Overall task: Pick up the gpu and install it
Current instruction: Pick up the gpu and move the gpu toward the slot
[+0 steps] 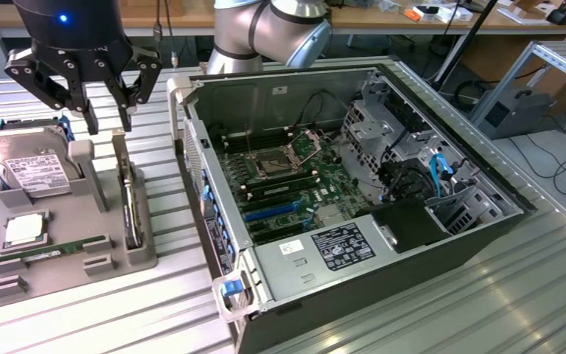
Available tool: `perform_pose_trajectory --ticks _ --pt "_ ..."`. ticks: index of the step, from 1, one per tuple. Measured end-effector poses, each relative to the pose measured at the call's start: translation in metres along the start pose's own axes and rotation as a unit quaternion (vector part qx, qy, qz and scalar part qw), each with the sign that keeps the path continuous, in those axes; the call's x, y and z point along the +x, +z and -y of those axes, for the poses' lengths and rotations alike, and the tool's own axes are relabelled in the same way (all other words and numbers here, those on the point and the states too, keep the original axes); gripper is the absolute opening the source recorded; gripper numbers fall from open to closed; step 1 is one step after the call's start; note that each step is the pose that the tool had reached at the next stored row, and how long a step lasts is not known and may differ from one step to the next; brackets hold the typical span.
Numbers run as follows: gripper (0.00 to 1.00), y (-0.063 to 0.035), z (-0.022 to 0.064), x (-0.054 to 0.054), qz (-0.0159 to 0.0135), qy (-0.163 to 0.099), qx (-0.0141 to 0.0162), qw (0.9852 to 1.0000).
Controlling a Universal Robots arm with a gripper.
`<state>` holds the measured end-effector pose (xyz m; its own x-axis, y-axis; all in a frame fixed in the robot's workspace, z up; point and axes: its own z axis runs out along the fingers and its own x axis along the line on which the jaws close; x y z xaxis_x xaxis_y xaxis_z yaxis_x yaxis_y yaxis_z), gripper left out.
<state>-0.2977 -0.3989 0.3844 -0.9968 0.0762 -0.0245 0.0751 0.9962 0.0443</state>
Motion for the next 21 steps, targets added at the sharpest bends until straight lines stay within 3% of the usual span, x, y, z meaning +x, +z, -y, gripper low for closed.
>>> perform_pose_trajectory --ticks 21 --pt "0.42 0.0046 0.0005 0.0037 0.0000 0.000 0.0000 1.0000"
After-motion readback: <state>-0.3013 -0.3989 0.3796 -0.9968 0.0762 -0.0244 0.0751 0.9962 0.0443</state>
